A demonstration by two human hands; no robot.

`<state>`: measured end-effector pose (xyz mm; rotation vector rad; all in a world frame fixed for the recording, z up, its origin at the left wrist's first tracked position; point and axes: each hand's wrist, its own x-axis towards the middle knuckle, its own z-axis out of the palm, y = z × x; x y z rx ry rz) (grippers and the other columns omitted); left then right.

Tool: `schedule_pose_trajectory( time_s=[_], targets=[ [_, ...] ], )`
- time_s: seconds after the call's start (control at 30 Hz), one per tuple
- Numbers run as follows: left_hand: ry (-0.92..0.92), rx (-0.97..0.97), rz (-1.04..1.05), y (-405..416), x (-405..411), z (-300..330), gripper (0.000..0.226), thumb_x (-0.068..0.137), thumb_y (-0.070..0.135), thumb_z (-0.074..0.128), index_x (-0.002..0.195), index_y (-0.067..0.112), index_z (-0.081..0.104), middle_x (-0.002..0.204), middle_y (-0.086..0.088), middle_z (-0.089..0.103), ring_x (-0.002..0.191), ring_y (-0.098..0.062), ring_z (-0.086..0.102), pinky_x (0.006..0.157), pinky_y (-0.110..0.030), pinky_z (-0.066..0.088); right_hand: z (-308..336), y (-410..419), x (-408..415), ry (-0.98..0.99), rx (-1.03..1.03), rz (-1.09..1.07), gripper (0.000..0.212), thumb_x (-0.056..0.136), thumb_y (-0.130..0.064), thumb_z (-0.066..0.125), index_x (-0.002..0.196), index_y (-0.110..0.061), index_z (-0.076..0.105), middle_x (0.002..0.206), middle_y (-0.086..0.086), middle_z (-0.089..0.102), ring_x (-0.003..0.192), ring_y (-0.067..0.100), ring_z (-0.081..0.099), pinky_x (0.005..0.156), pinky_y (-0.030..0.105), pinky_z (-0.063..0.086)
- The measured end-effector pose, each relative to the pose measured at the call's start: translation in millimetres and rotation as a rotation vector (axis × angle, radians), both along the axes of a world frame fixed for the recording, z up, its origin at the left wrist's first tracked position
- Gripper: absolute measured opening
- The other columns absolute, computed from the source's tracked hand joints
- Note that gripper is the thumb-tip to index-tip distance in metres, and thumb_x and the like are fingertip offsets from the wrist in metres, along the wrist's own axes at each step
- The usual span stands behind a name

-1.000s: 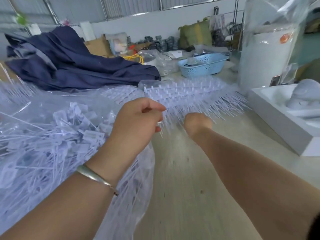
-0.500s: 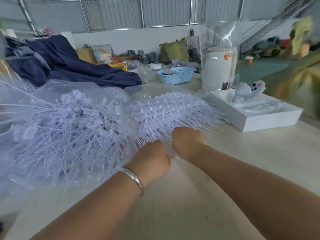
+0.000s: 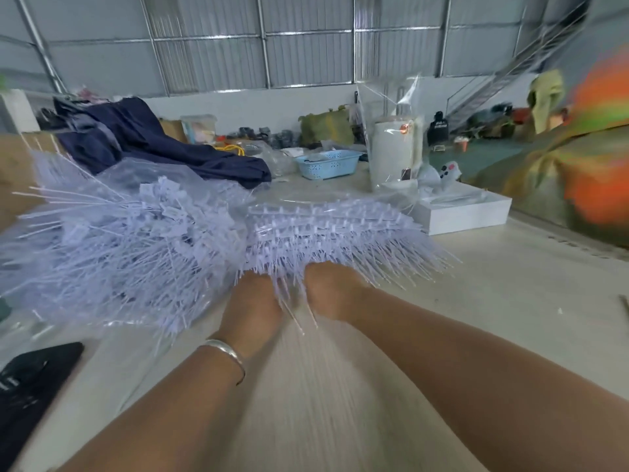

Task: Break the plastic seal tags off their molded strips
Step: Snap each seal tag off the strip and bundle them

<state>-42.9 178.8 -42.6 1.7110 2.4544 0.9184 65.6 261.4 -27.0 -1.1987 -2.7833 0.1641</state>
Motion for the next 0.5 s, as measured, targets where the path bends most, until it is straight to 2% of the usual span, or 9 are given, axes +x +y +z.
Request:
schedule_pose_trajectory(
  time_s=[0.1,0.13,0.2,0.23,0.27,0.33,0.43,0.5],
  targets=[
    [-0.063,0.019,-0.021,-5.3,-0.3,-7.1,0.014,0.078,-0.005,0.053,0.079,0.003,0.065,0.090,-0.013,0.062,0.093,-0.031,0.061,0.072,-0.029,0.039,1.1,-4.0,21.7,-0.006,-0.046,-0.041,0.016,0.092,-0.001,0.042,0.100,-0.006,0.056,0.090,0.007,0.058,0.085,0.026,0.060,0.068,0.032,0.042],
    [-0.116,0.031,-0.023,-6.0,0.8,-7.3,0.015,0.078,-0.003,0.056,0.086,0.003,0.068,0.093,-0.011,0.064,0.094,-0.027,0.062,0.074,-0.027,0.041,4.1,-3.7,28.0,0.007,-0.051,-0.048,0.013,0.094,-0.003,0.042,0.092,-0.008,0.054,0.083,0.004,0.054,0.079,0.023,0.058,0.066,0.030,0.041],
    [-0.224,0.067,-0.025,-10.8,5.6,-7.1,0.023,0.078,0.006,0.064,0.097,0.015,0.074,0.095,0.004,0.067,0.086,-0.009,0.062,0.072,-0.014,0.042,9.4,-2.8,39.2,0.022,-0.060,-0.048,0.023,0.097,-0.007,0.040,0.076,-0.011,0.045,0.073,0.001,0.046,0.066,0.015,0.049,0.056,0.027,0.036],
    [-0.245,0.091,-0.027,-13.4,7.2,-8.1,0.021,0.078,0.010,0.065,0.094,0.021,0.074,0.091,0.010,0.067,0.080,-0.003,0.061,0.069,-0.010,0.043,9.8,-2.9,45.1,0.005,-0.071,-0.038,0.027,0.098,-0.007,0.039,0.071,-0.013,0.042,0.072,0.000,0.045,0.062,0.014,0.045,0.053,0.027,0.034],
    [-0.247,0.095,-0.023,-16.0,8.8,-10.0,0.018,0.078,0.013,0.065,0.087,0.026,0.072,0.086,0.013,0.067,0.076,-0.001,0.061,0.069,-0.012,0.046,7.9,-4.1,51.0,-0.026,-0.078,-0.026,0.029,0.097,-0.007,0.038,0.069,-0.014,0.040,0.071,0.000,0.045,0.062,0.014,0.045,0.054,0.027,0.034],
    [-0.189,0.060,0.003,-19.9,9.8,-15.4,0.013,0.077,0.019,0.063,0.081,0.030,0.066,0.080,0.015,0.065,0.074,-0.004,0.062,0.069,-0.025,0.051,-2.8,-6.6,60.7,-0.079,-0.072,-0.011,0.028,0.097,-0.008,0.039,0.069,-0.015,0.039,0.074,0.000,0.046,0.070,0.019,0.050,0.058,0.029,0.035],
    [0.022,0.052,0.056,-22.9,12.0,-18.1,0.004,0.080,0.032,0.059,0.080,0.036,0.058,0.085,0.019,0.055,0.077,-0.002,0.056,0.060,-0.023,0.039,-12.5,-10.5,70.7,-0.070,-0.105,0.028,0.025,0.097,-0.014,0.039,0.072,-0.015,0.038,0.080,0.001,0.048,0.077,0.021,0.050,0.059,0.029,0.035],
    [0.064,0.099,0.071,-25.0,12.9,-18.2,0.005,0.083,0.035,0.058,0.081,0.035,0.063,0.085,0.019,0.055,0.078,-0.002,0.054,0.059,-0.022,0.035,-6.5,-14.2,77.5,-0.032,-0.148,0.057,0.021,0.096,-0.026,0.045,0.077,-0.016,0.042,0.083,0.000,0.051,0.075,0.017,0.050,0.060,0.029,0.035]
  ],
)
